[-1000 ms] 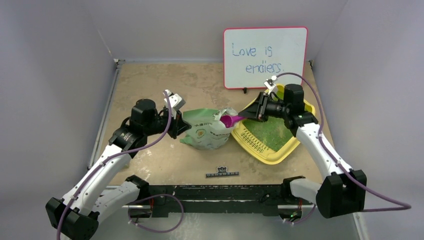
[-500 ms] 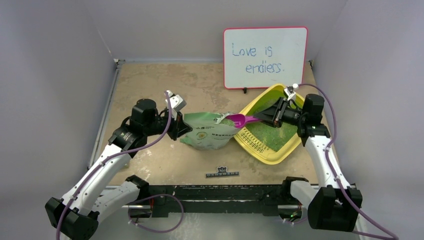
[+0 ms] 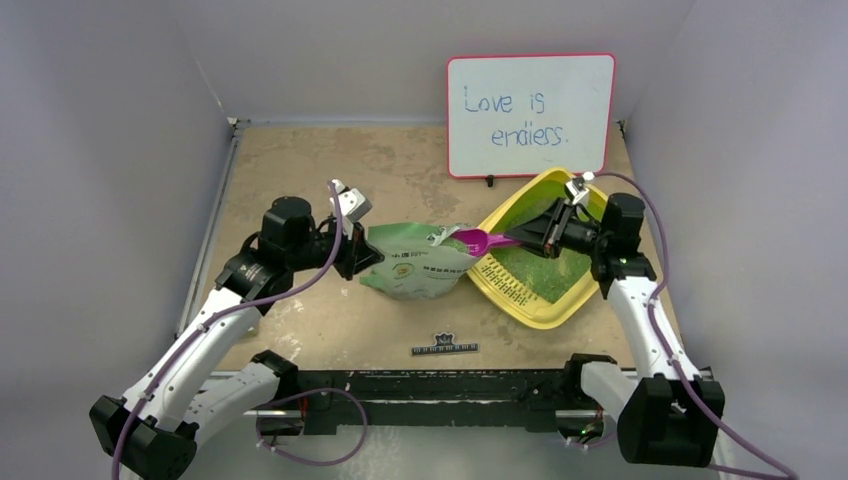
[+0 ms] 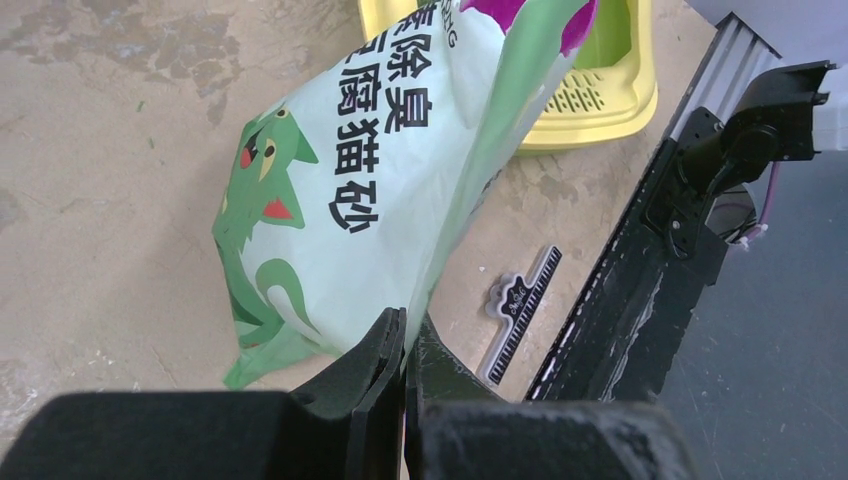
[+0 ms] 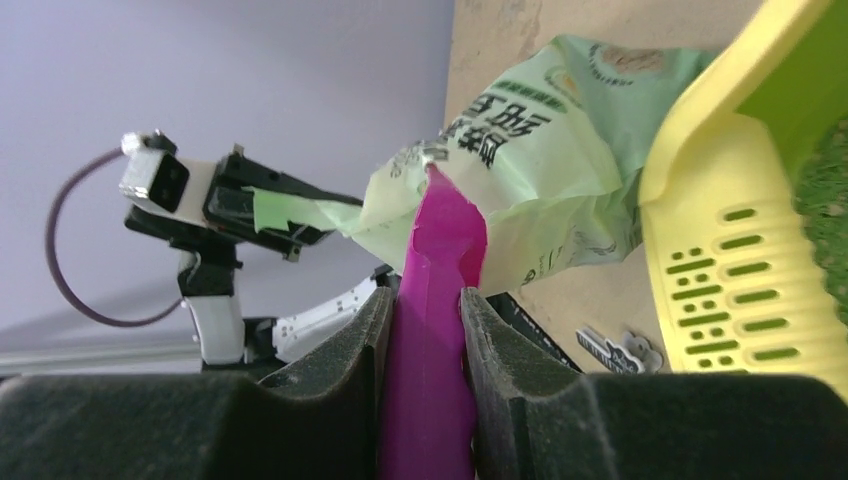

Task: Fill the litter box with clean litter
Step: 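Scoop the cat litter from the cat litter bag.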

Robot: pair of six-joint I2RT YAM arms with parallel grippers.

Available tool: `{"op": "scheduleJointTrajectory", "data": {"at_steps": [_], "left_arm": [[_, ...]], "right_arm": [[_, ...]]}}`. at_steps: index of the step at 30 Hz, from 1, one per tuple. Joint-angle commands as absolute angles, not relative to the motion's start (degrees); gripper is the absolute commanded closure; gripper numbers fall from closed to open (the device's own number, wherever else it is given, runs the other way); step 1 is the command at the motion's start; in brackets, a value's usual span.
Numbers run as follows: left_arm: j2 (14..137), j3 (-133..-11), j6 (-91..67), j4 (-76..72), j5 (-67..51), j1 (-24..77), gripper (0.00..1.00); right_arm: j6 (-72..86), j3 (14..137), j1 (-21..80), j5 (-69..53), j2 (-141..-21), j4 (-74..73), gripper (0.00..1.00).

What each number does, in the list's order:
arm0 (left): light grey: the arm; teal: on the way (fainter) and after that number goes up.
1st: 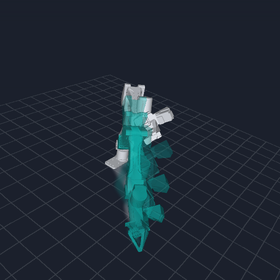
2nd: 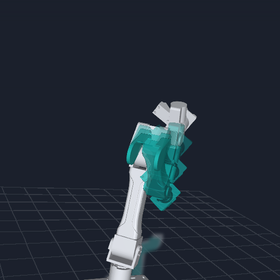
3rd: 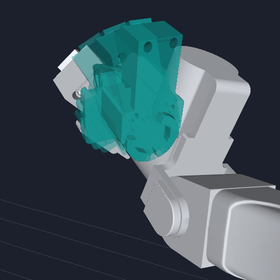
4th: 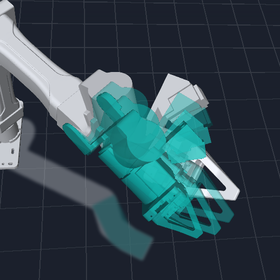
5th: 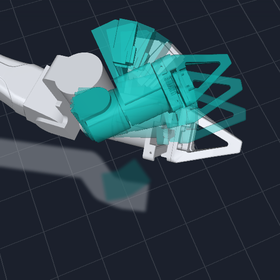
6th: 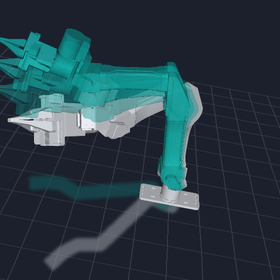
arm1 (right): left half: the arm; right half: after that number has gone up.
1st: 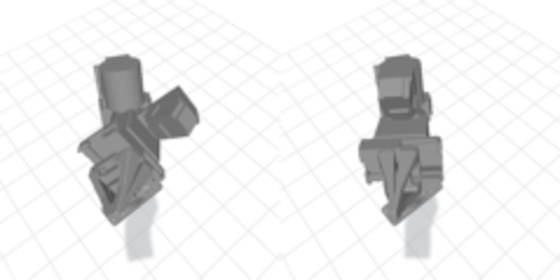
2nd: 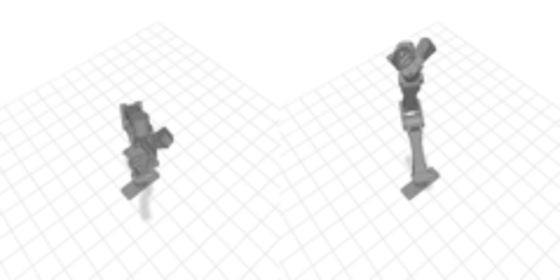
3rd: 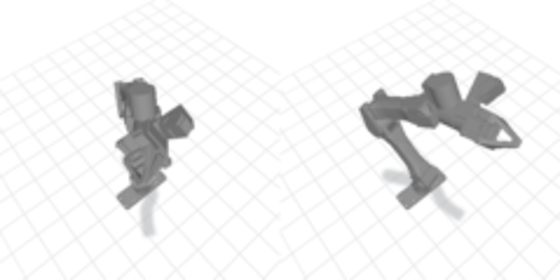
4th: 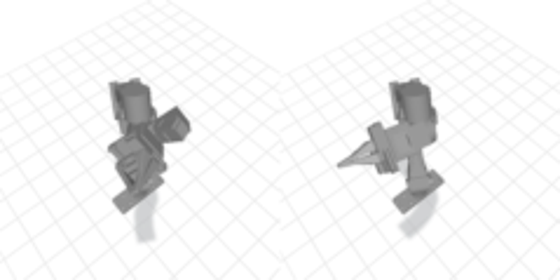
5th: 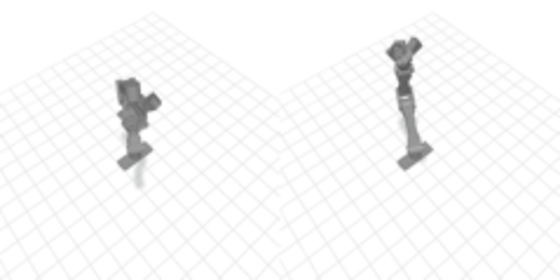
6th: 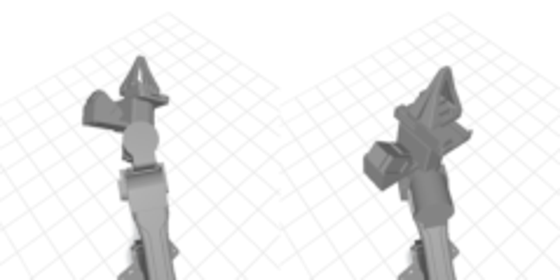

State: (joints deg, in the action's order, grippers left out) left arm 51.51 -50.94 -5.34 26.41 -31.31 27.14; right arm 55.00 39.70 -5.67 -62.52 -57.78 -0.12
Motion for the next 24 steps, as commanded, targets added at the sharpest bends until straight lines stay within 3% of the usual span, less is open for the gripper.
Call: {"op": "scheduleJointTrajectory", "data": {"at_steps": [1, 4, 6, 8, 12, 24], "left_arm": [[50.11, -54.46, -5.84, 21.20, -30.88, 26.81, 1.00], [50.29, -55.01, -5.45, 22.27, -30.70, 26.81, 1.00], [49.85, -55.25, -5.12, 23.23, -30.44, 26.81, 1.00], [49.35, -54.91, -5.01, 23.38, -30.43, 26.81, 1.00], [49.85, -54.73, -5.15, 23.26, -30.41, 26.81, 1.00], [49.79, -55.46, -4.67, 23.00, -30.03, 26.81, 1.00]], "right_arm": [[56.92, 39.51, 1.41, -61.84, -59.60, 6.47, 1.00], [51.30, 40.94, -4.79, -64.61, -57.92, -3.43, 1.00], [57.84, 38.05, -8.92, -67.52, -55.76, 4.48, 1.00], [61.06, 36.39, -8.32, -65.36, -55.07, 9.81, 1.00], [52.62, 38.43, -8.87, -67.50, -55.29, -3.30, 1.00], [55.93, 37.43, -11.20, -70.29, -52.03, -4.49, 1.00]]}}
